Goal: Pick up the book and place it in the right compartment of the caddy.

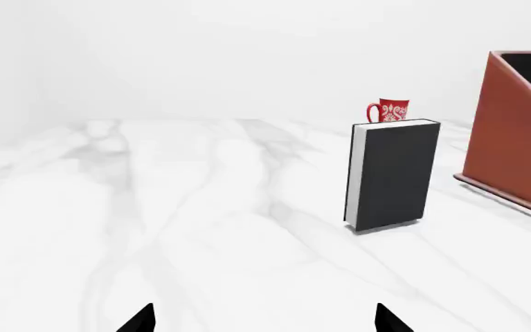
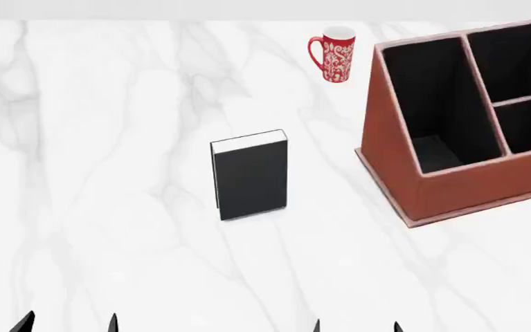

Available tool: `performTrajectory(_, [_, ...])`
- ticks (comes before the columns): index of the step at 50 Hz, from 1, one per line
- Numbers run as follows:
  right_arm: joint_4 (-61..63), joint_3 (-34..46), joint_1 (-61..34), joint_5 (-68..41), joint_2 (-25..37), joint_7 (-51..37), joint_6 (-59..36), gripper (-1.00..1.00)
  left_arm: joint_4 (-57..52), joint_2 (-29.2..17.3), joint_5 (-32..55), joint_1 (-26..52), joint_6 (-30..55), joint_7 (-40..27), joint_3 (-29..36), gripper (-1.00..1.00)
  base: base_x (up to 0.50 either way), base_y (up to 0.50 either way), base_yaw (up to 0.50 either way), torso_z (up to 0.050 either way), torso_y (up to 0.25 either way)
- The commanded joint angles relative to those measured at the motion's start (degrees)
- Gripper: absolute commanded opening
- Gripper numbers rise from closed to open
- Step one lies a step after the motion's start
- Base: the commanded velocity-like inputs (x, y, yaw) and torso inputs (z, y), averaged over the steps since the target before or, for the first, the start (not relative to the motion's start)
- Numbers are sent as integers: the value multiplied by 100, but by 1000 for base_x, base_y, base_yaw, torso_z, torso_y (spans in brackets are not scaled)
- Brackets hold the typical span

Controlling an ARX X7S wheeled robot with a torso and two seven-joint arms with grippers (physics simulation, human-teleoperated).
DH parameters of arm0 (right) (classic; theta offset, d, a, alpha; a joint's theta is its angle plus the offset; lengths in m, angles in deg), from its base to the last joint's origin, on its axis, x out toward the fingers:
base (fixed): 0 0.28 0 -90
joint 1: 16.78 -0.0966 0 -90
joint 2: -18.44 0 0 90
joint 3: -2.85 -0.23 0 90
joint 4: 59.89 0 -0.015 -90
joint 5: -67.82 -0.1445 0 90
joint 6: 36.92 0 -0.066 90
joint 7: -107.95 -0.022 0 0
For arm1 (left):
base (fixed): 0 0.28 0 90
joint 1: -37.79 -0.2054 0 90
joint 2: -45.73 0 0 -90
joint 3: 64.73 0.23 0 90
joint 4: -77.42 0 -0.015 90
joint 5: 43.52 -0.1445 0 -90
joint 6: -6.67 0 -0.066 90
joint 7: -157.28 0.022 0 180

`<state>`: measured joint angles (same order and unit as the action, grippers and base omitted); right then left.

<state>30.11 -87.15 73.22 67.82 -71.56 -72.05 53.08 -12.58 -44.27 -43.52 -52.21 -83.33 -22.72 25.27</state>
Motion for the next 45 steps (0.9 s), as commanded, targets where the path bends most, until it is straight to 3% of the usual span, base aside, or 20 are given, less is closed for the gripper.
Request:
performTrajectory(1, [165, 159, 48, -150, 96, -9, -158, 100, 87, -74, 40, 4, -57, -214, 85, 100, 0, 0, 0, 0, 0])
performTrajectory(13, [298, 440, 107, -283, 292, -184, -223, 100, 86, -261, 291, -38, -92, -404, 337, 100, 0, -22, 0, 0, 0])
performTrajectory(45, [84, 712, 6, -255, 484, -705, -67, 100, 70, -516, 450, -40, -176, -777, 577, 100, 0, -452, 0, 0, 0])
